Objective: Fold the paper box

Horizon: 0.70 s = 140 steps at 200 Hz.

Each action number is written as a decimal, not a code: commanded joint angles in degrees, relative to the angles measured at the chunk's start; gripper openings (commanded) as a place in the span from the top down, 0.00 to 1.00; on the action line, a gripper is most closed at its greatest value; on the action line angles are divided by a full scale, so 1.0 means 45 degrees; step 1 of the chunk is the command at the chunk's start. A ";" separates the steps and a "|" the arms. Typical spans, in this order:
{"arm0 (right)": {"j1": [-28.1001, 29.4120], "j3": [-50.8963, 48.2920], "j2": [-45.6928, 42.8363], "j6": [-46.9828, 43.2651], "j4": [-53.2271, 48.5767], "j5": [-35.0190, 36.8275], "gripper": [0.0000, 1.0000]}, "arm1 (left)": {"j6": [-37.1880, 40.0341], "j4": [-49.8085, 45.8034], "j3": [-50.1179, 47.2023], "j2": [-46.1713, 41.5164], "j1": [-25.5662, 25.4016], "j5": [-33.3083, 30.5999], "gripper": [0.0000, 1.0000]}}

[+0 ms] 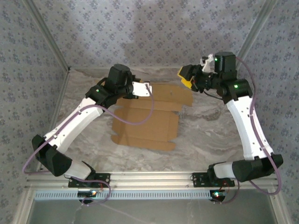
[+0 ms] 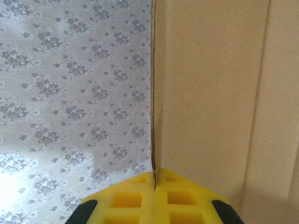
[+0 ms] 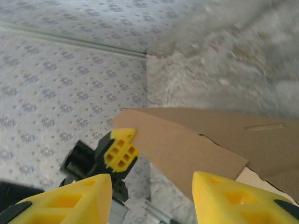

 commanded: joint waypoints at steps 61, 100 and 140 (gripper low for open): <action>0.0368 0.1365 0.0159 0.1478 -0.1373 -0.0581 0.42 | 0.0841 0.0979 0.2755 0.0377 -0.0145 -0.1968 1.00; -0.0099 0.2783 0.0722 0.1343 -0.0633 -0.0838 0.38 | 0.1536 0.1057 0.3423 0.0240 -0.0701 -0.2126 1.00; -0.0335 0.4715 0.0627 -0.0385 -0.2145 0.0540 0.36 | 0.1875 0.1504 0.1987 -0.0462 -0.1152 -0.2832 1.00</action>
